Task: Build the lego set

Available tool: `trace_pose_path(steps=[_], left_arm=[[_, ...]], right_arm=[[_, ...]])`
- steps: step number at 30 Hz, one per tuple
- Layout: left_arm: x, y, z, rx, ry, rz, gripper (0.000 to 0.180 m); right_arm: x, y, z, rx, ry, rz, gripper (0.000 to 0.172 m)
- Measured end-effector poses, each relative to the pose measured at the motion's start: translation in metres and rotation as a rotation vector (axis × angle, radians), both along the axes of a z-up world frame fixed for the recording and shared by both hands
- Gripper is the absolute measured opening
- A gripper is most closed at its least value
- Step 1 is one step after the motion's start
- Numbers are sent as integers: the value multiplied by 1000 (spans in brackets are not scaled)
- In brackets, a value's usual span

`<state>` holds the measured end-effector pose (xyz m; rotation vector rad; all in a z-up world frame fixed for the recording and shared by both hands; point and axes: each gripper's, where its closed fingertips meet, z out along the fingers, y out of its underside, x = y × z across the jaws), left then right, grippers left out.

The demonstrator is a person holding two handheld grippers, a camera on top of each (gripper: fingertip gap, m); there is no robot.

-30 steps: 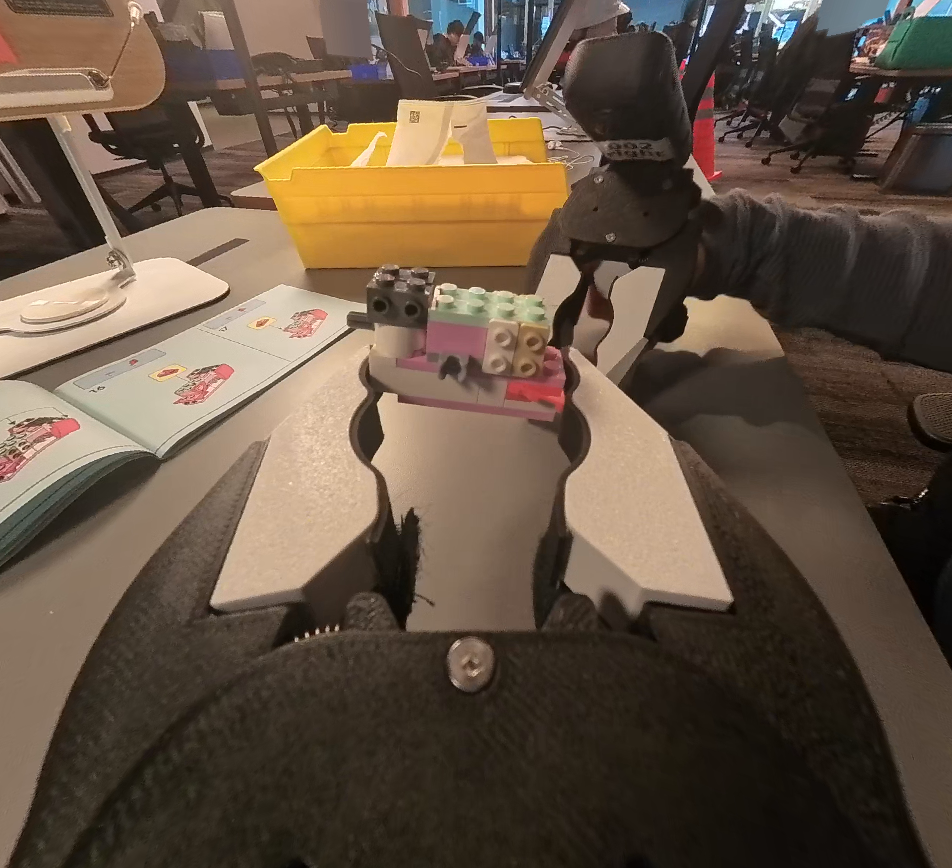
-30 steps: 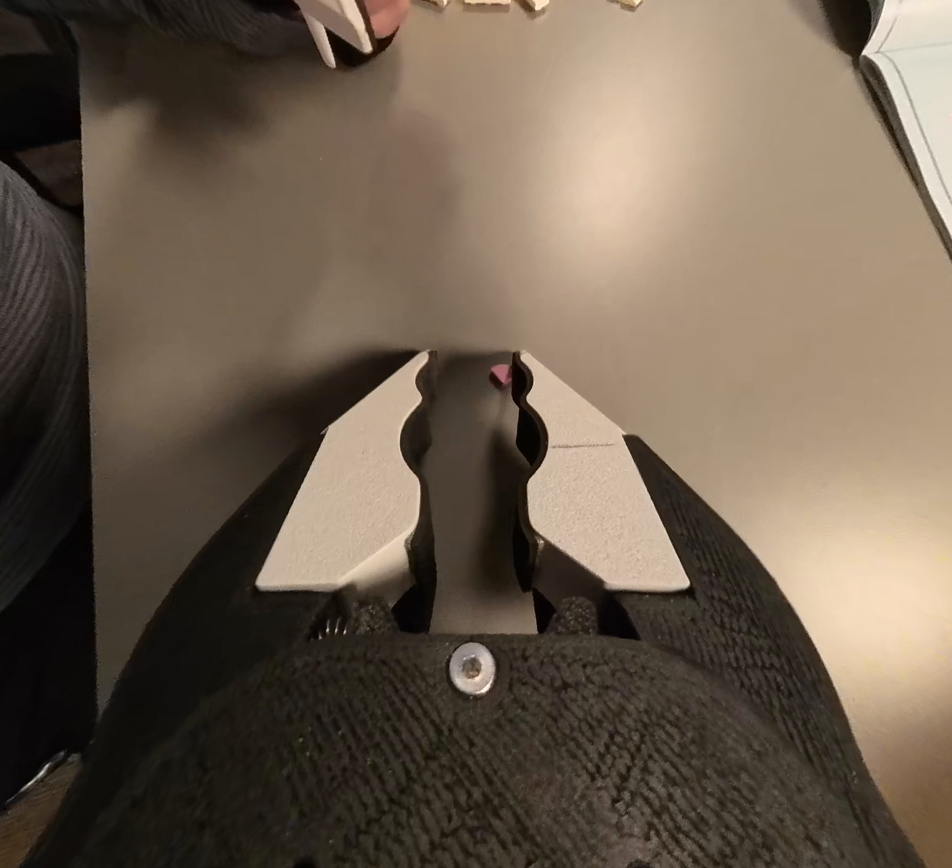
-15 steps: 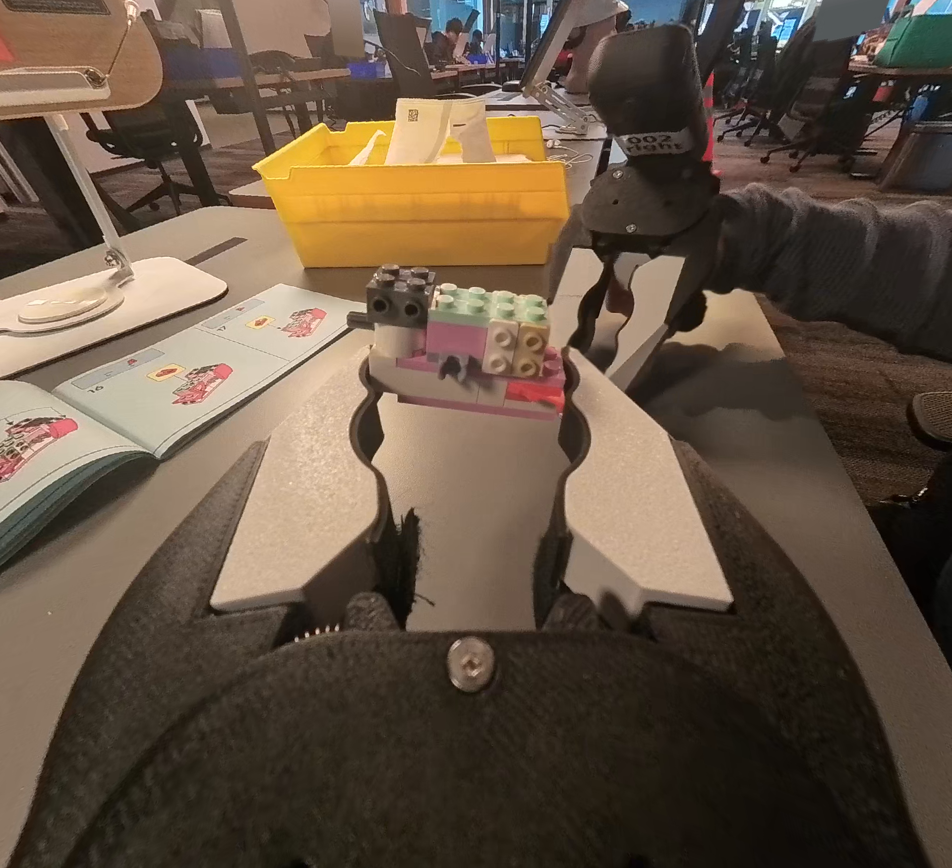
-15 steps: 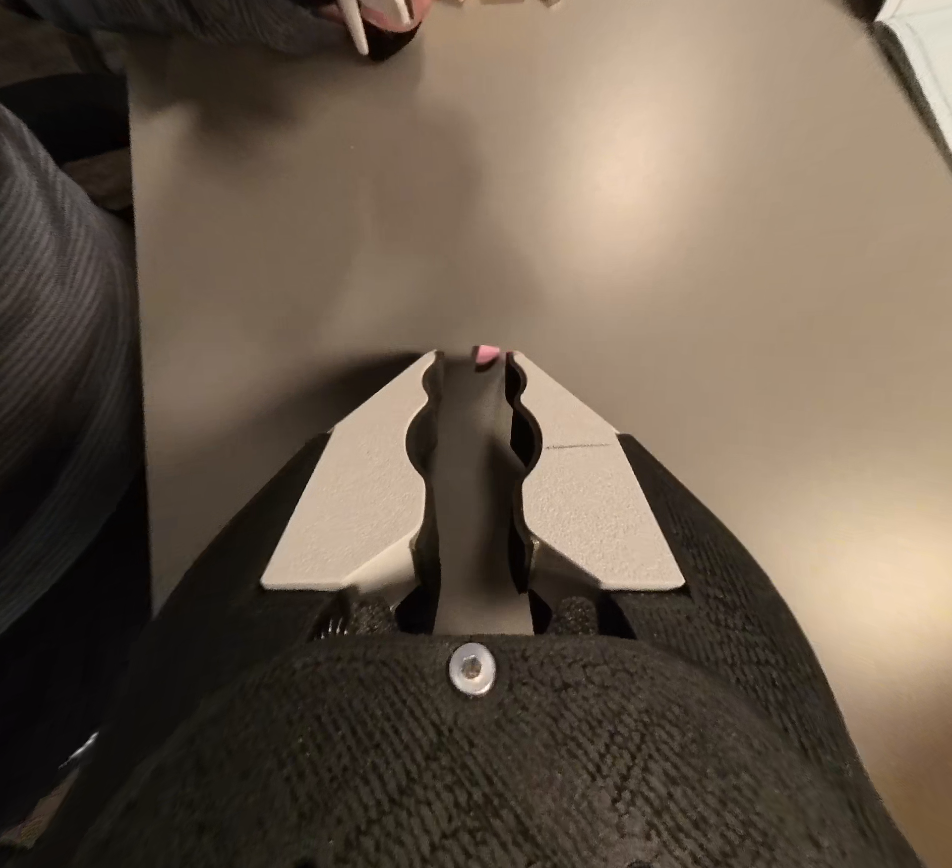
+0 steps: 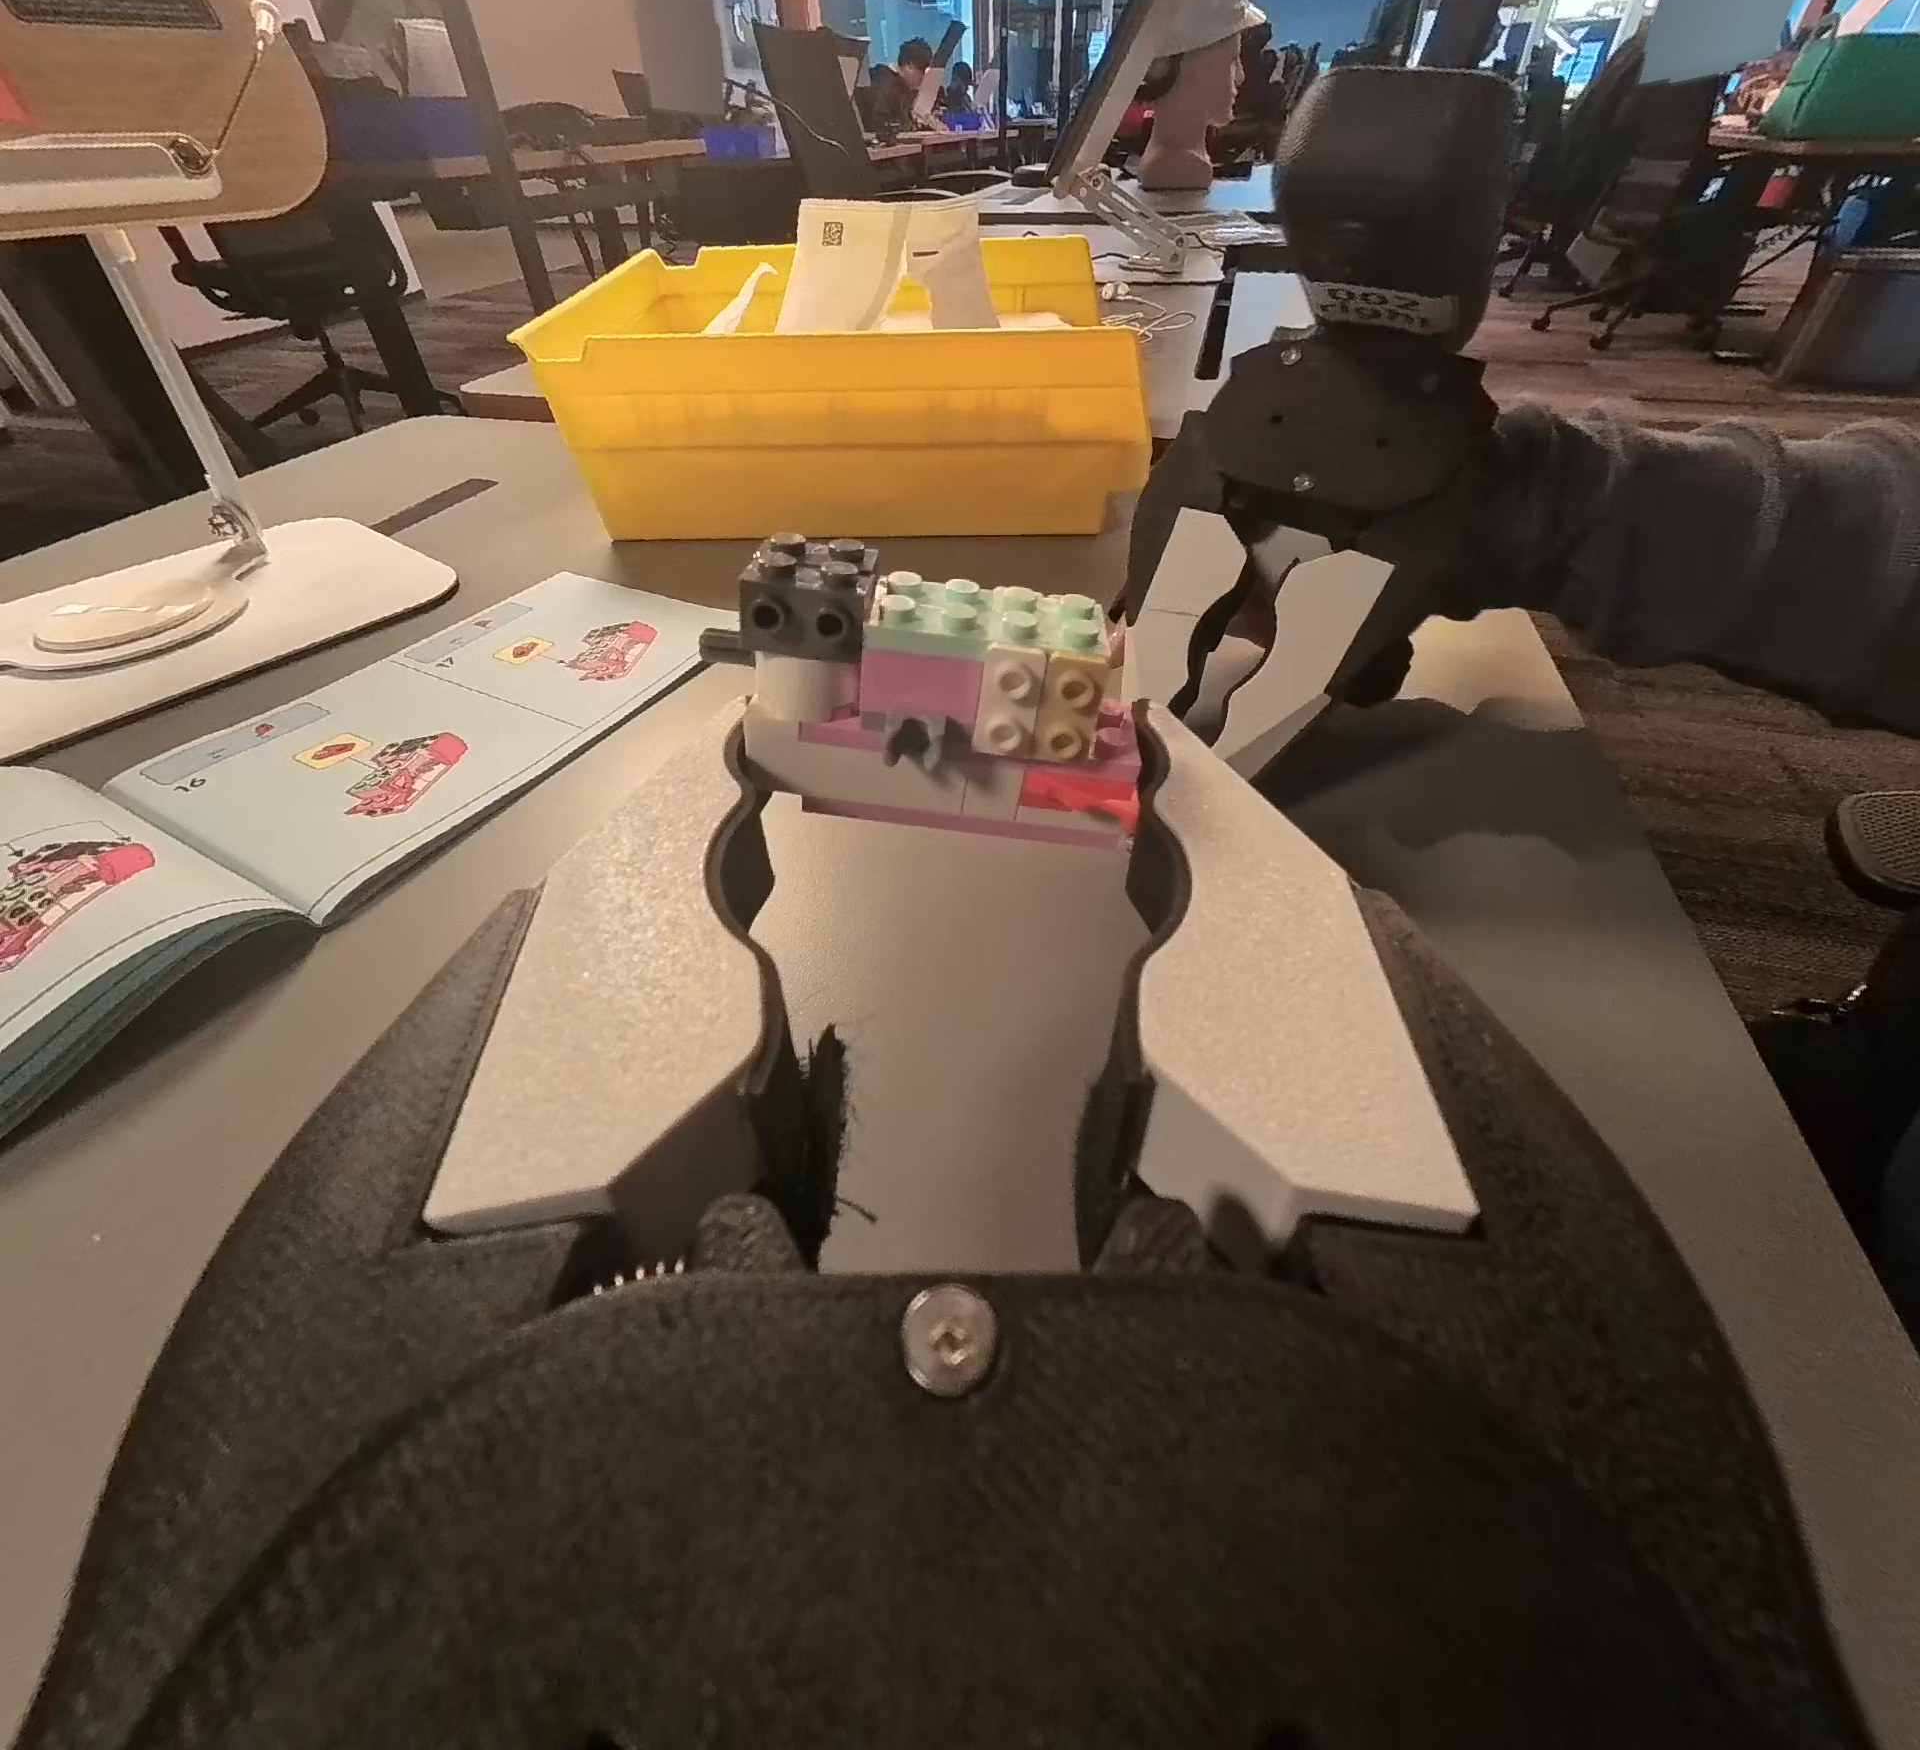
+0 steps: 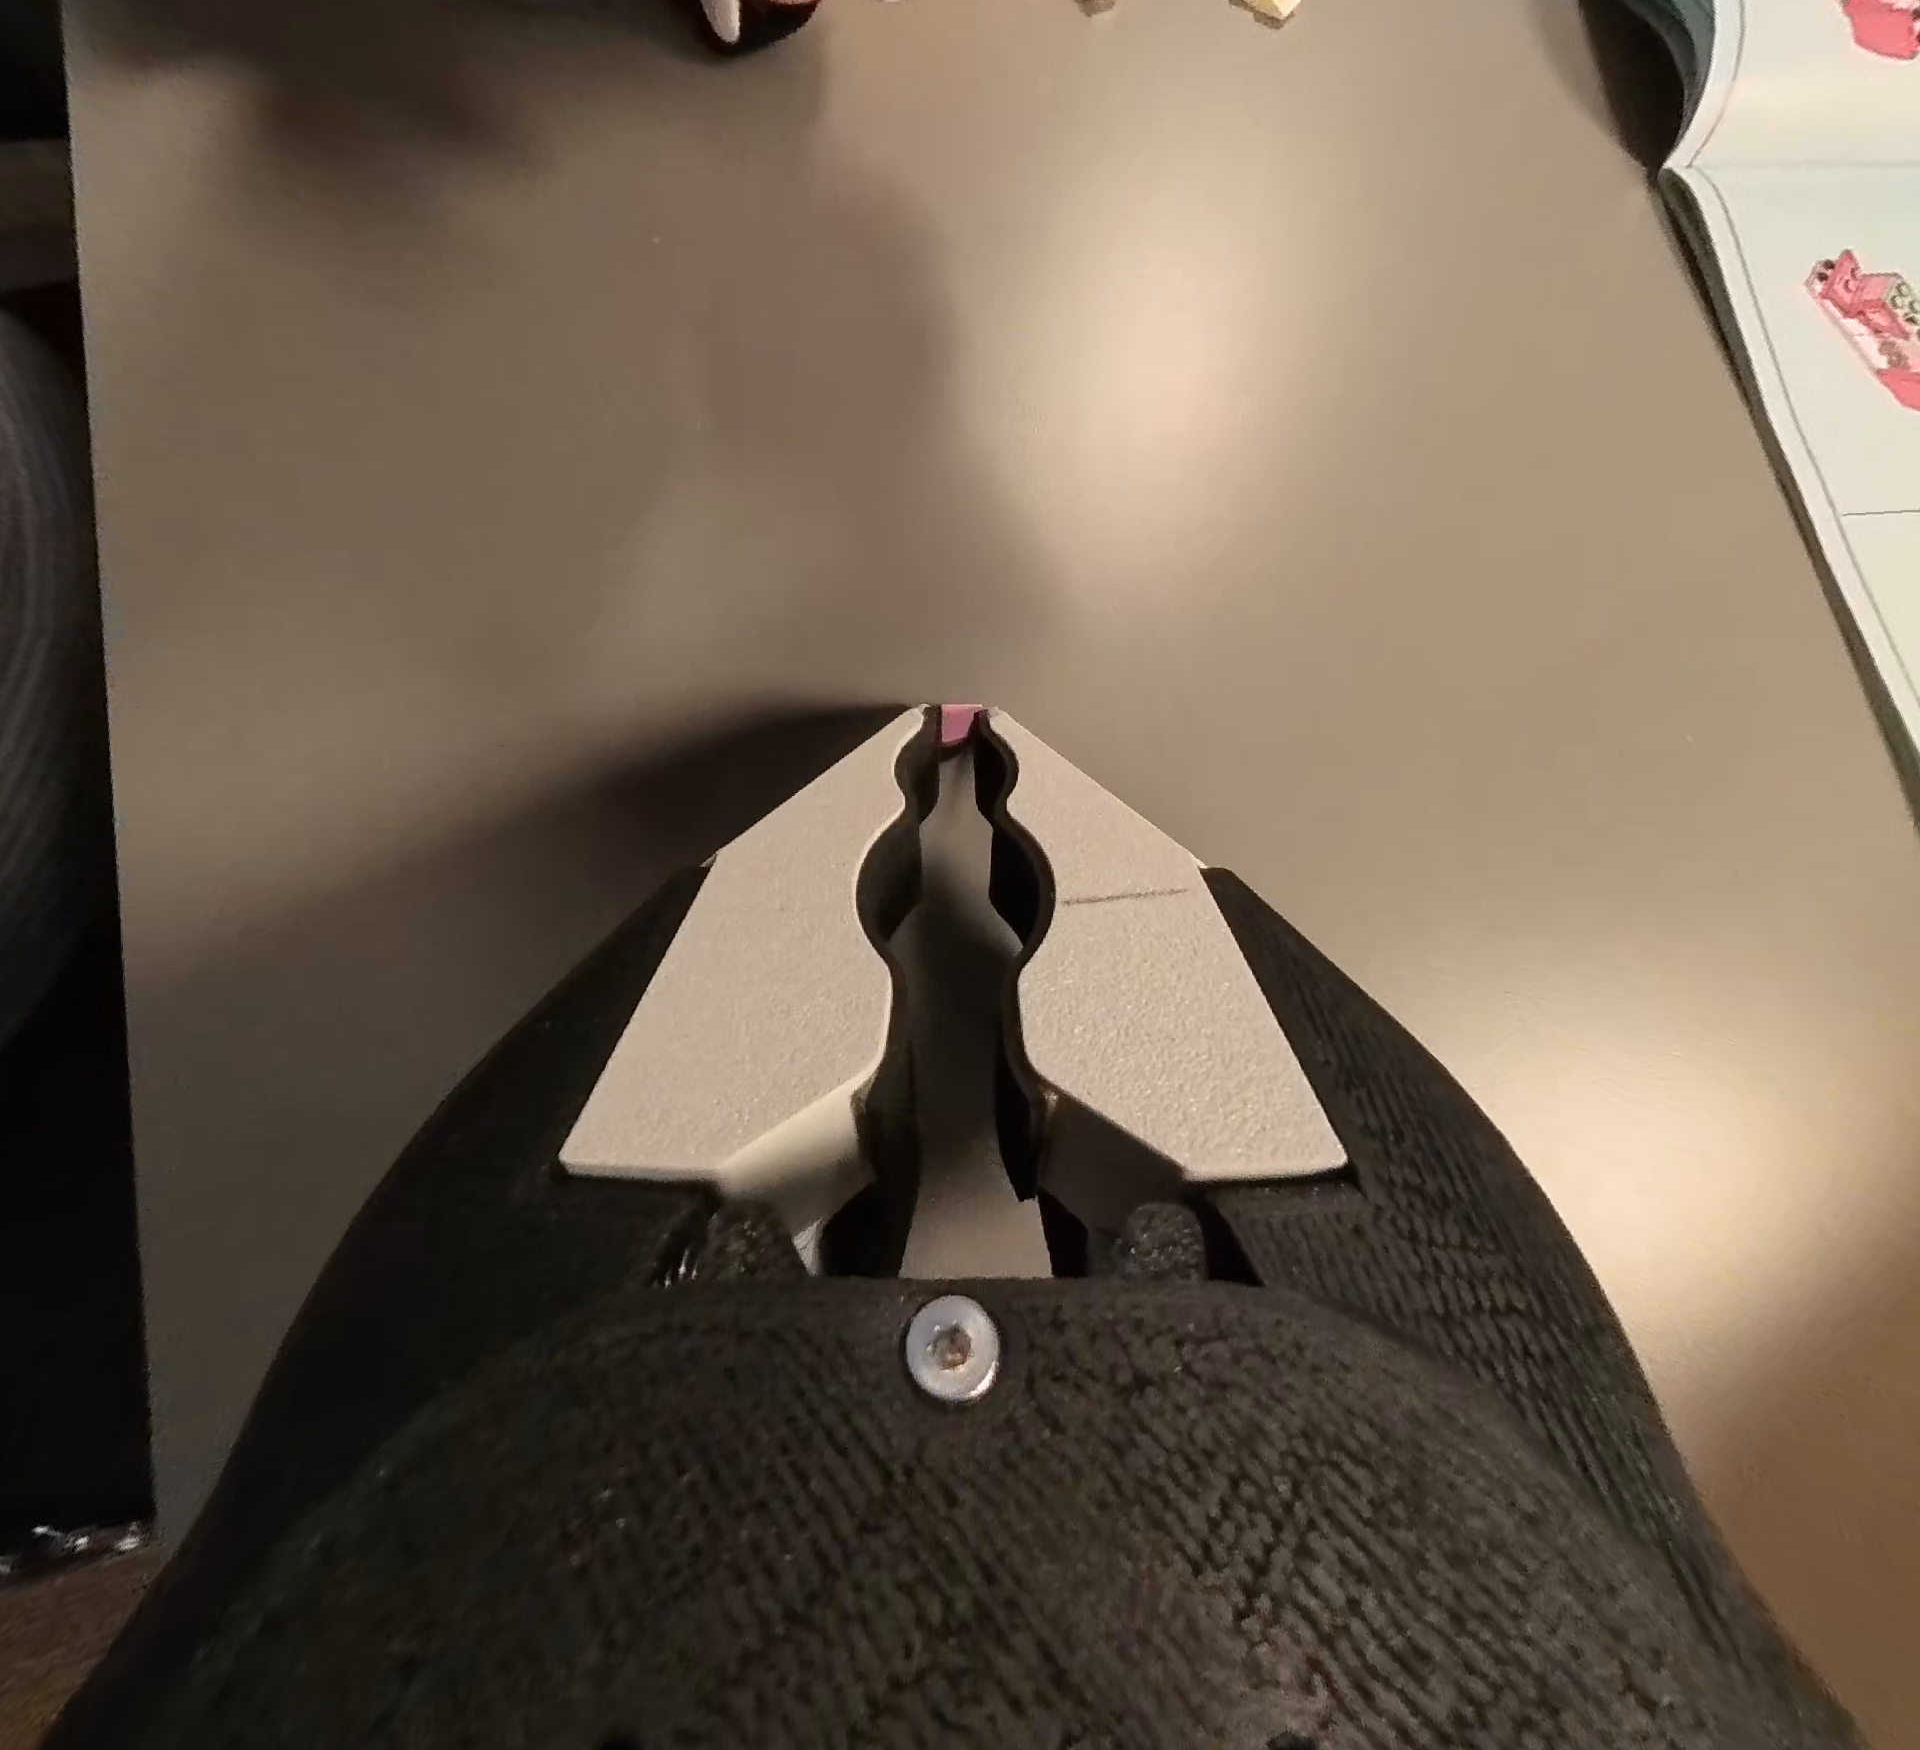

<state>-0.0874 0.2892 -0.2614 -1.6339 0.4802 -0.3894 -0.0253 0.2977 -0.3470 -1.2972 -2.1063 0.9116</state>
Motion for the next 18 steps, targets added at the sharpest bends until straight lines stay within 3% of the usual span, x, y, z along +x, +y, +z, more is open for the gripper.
trace_pose_path(steps=[7, 14, 18], left_arm=[[2, -1, 0, 1, 0, -5, 68], [8, -4, 1, 9, -6, -44, 68], [14, -7, 1, 12, 2, -76, 68]], right_arm=[[-6, 1, 16, -29, 71, -26, 4], [-39, -16, 111, -91, 325, 96, 4], [-62, -34, 138, -82, 357, 221, 4]])
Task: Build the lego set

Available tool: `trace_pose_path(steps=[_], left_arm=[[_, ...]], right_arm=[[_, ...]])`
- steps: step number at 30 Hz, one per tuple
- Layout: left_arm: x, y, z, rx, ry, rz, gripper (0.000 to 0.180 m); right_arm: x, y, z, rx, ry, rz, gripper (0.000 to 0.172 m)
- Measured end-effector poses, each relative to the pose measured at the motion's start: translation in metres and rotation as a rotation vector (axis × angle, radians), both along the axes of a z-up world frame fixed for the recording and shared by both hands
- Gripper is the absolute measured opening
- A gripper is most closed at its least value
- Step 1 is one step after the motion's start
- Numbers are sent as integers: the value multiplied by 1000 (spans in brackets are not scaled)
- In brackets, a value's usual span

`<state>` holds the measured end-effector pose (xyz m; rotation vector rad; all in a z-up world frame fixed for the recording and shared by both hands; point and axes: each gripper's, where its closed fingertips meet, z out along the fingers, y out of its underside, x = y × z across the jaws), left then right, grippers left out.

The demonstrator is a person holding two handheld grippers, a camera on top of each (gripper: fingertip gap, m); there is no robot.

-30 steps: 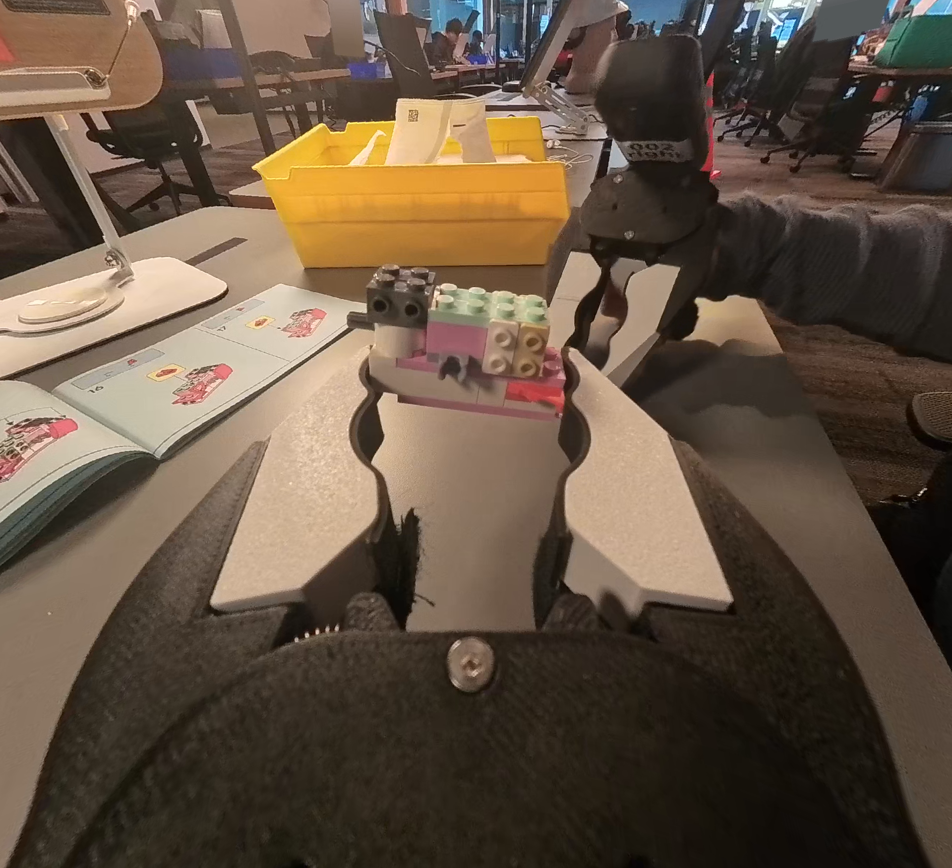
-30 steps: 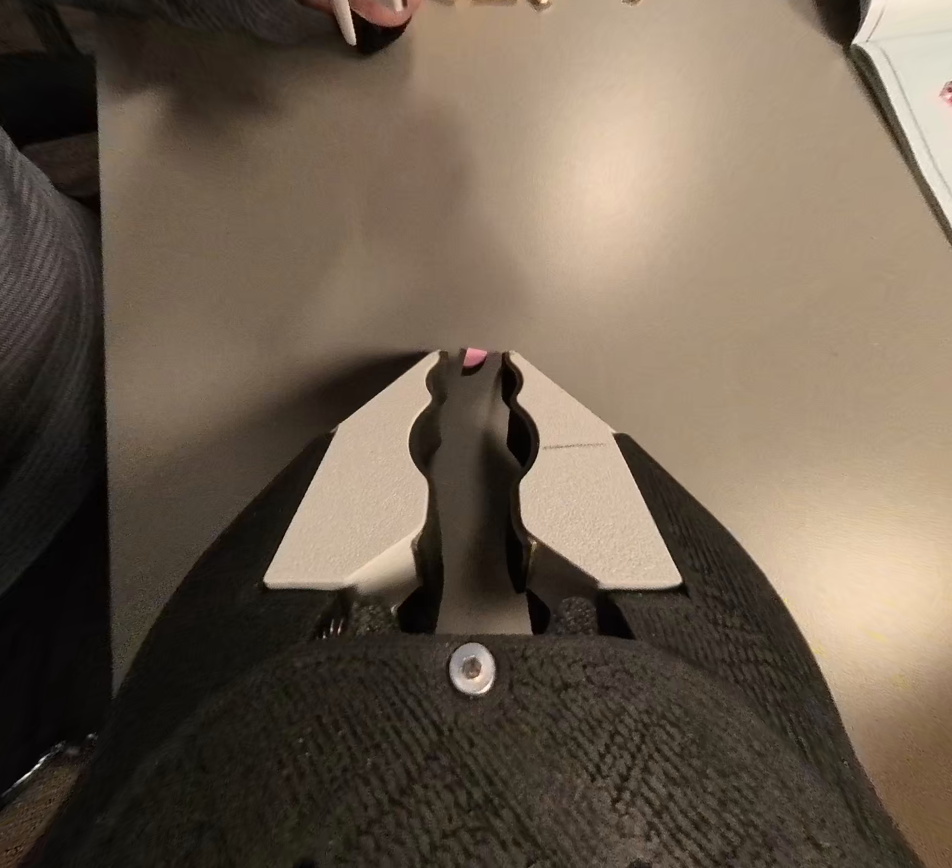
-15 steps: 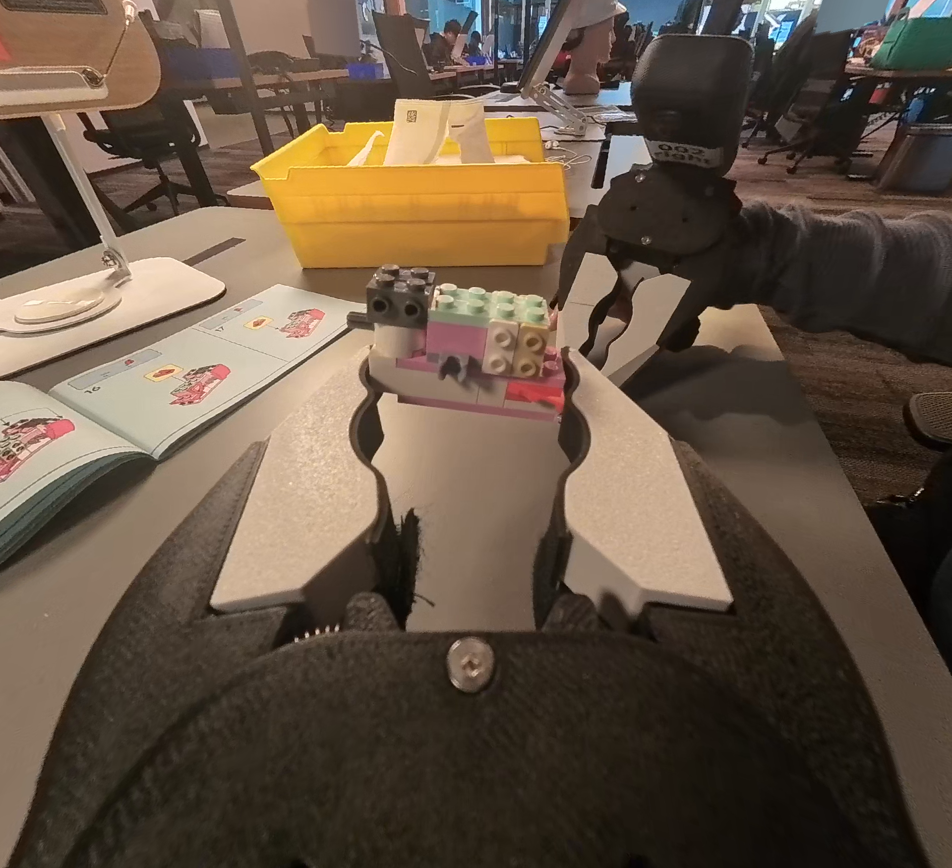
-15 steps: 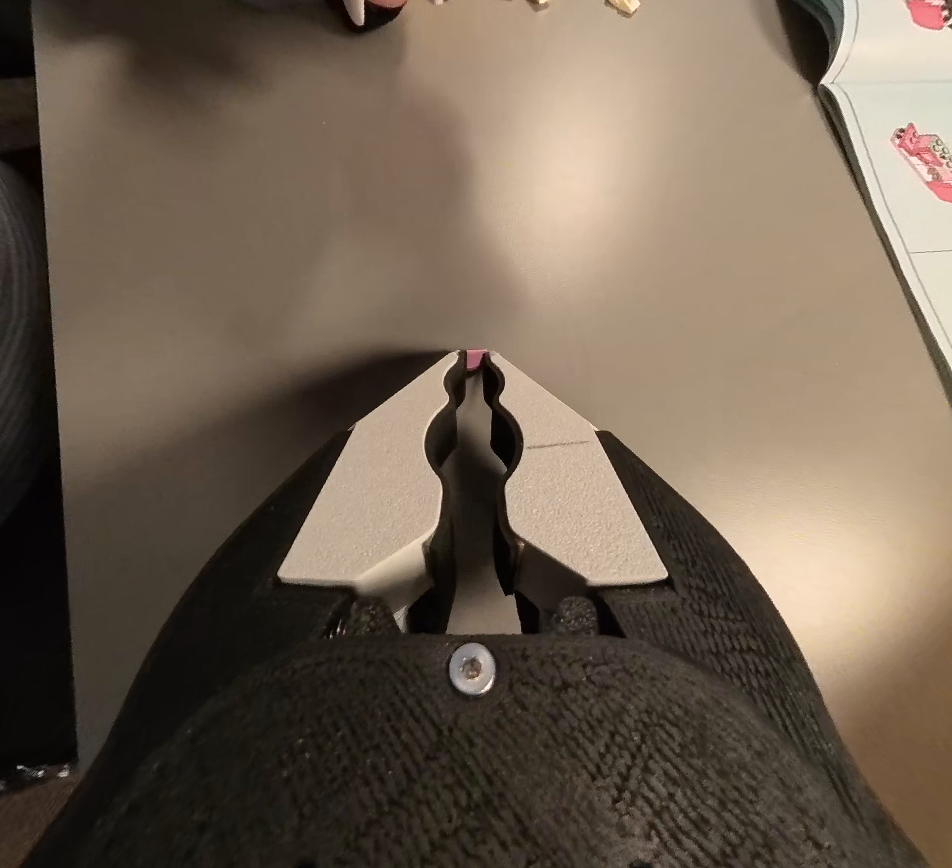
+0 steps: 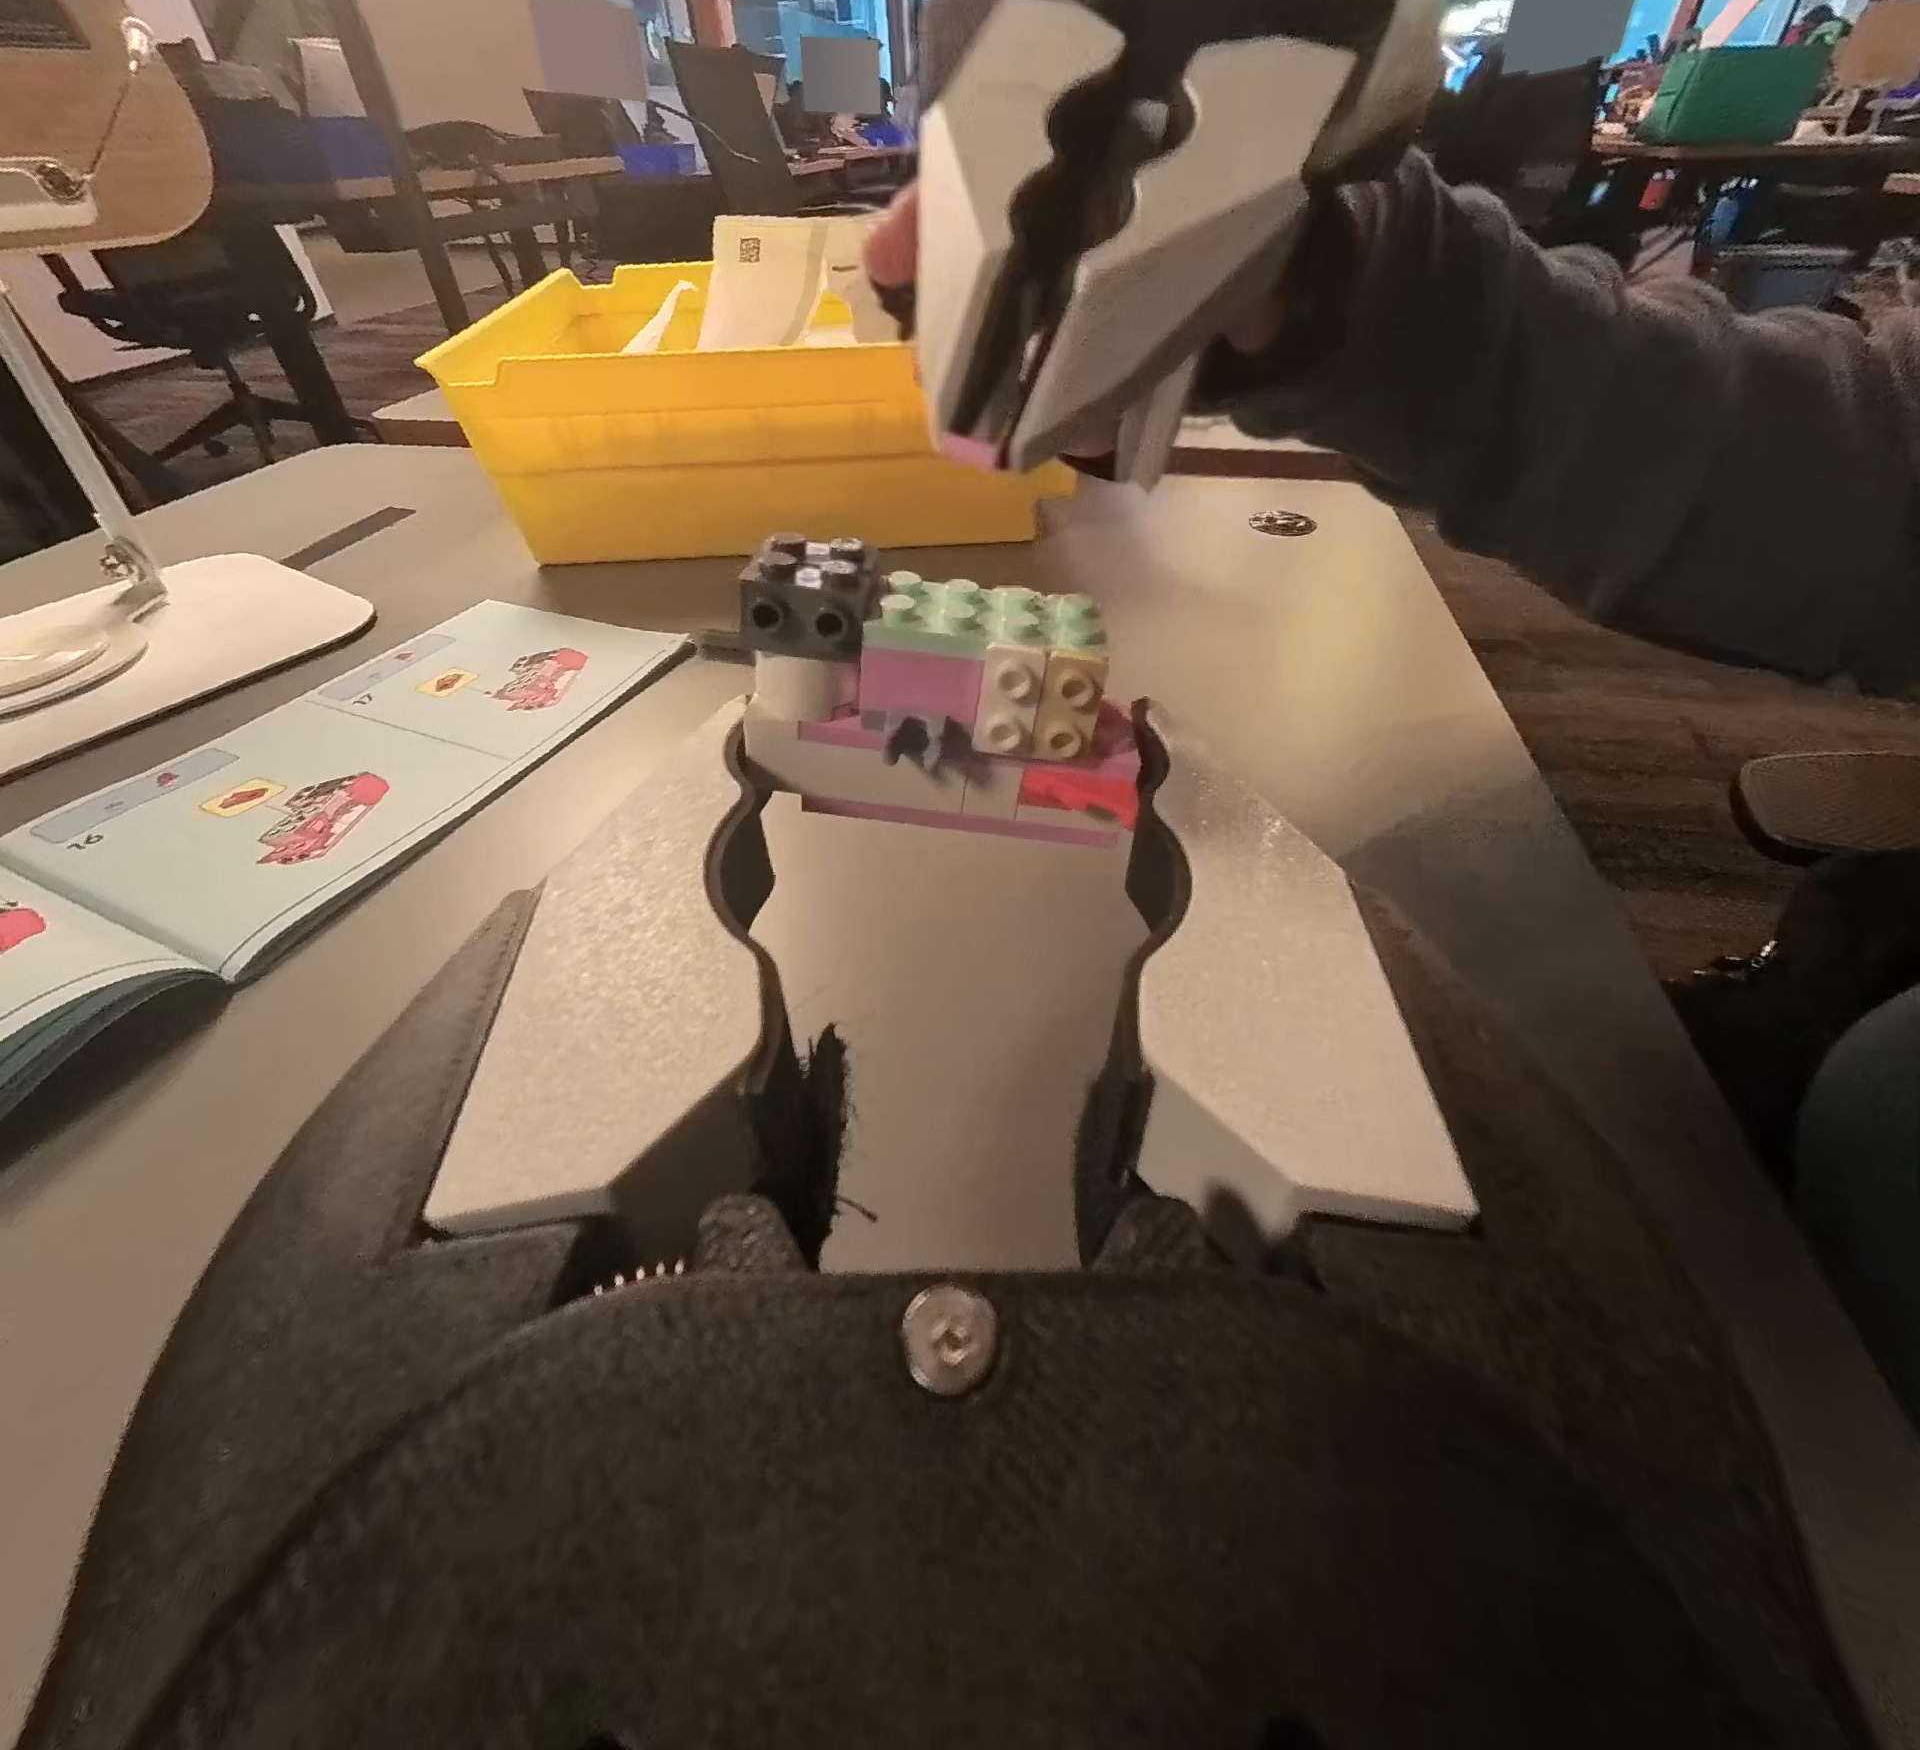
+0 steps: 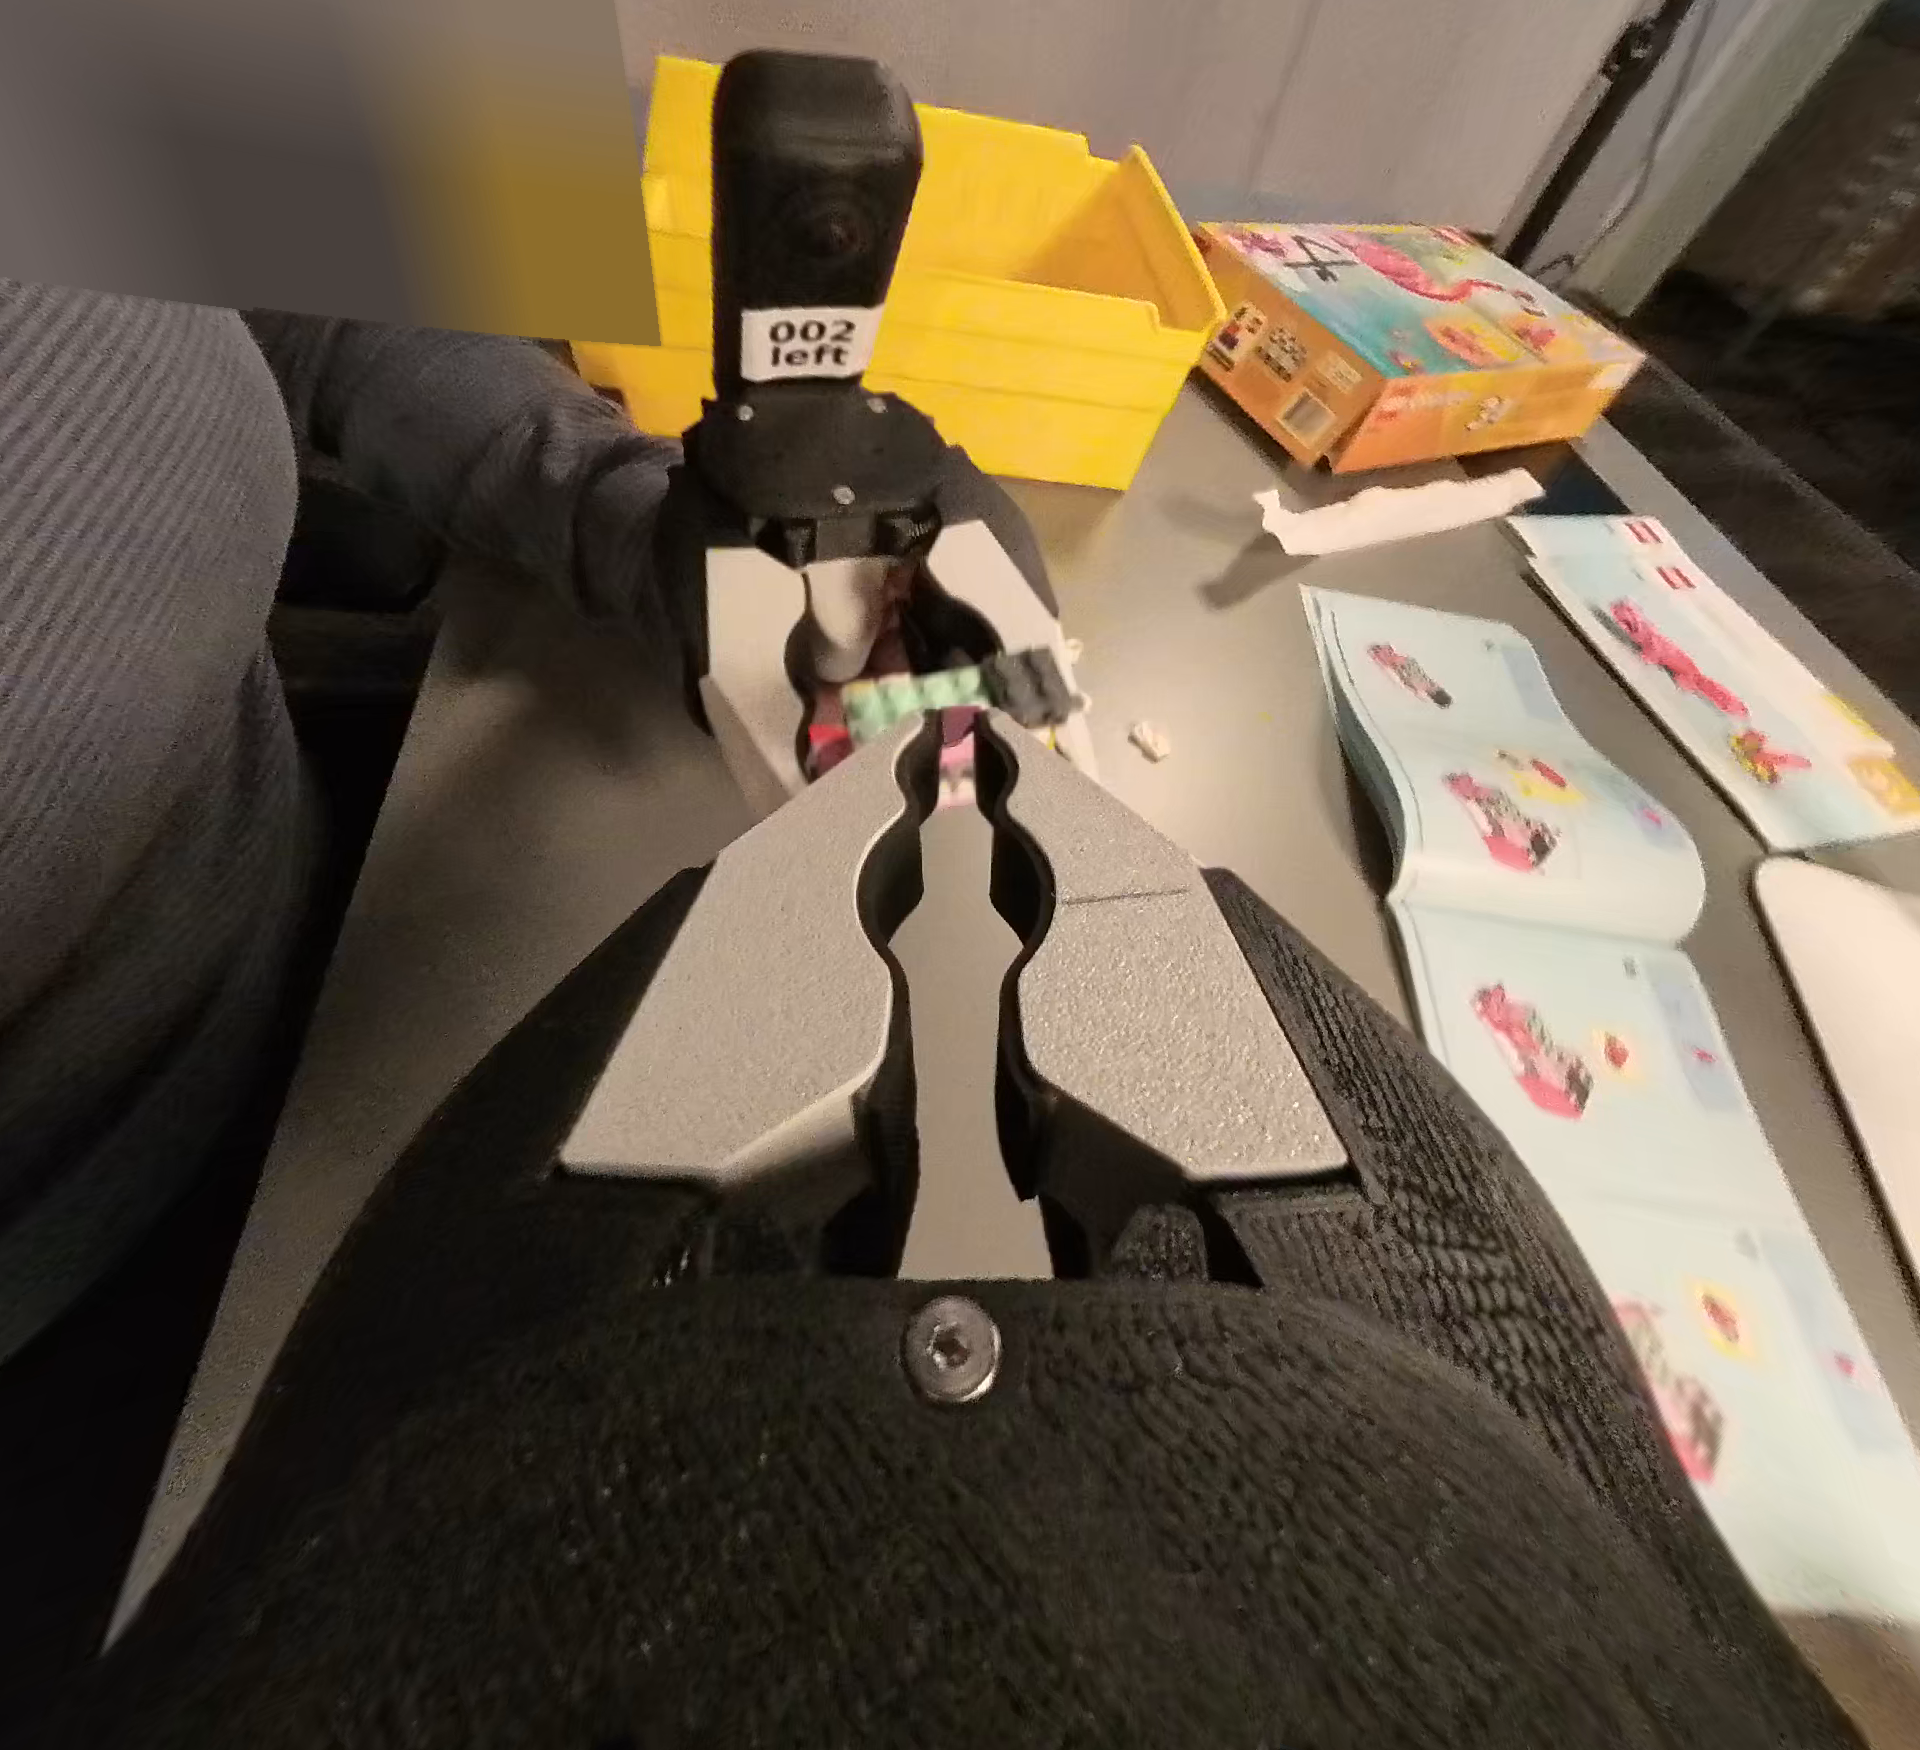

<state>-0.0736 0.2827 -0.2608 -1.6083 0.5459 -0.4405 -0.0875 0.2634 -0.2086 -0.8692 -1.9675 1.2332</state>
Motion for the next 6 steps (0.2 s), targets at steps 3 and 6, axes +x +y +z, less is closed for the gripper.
trace_pose_path(steps=[3, 6], left_arm=[[0, 0, 0, -2, 3, 1, 68], [1, 0, -1, -7, 1, 0, 68]], right_arm=[[-10, -9, -2, 44, -31, 53, 4], [-15, -12, -7, 76, -55, 72, 4]])
